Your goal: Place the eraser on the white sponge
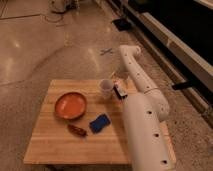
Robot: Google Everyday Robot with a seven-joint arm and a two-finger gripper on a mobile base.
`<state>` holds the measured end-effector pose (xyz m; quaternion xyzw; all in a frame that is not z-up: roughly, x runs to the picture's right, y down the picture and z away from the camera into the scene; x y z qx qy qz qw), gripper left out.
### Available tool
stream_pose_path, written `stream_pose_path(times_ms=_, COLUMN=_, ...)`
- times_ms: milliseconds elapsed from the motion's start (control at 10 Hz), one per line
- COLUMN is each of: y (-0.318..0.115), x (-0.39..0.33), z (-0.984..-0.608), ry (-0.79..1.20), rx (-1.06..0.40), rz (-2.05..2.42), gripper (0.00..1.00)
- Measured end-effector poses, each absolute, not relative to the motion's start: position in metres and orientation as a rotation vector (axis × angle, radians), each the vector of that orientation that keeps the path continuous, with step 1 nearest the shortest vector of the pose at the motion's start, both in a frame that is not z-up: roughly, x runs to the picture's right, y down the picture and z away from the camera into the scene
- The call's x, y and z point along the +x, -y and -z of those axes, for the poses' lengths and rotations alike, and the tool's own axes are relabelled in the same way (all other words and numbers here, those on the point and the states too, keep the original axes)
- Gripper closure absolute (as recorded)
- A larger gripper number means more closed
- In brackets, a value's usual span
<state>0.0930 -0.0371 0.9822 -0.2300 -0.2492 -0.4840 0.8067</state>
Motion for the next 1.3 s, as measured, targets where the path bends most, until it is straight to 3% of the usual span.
stream_pose_path(times_ms=1300, y=0.029, x=0.108, z=-1.030, ry=0.427, rx=-0.480, rz=1.086, gripper=0.22)
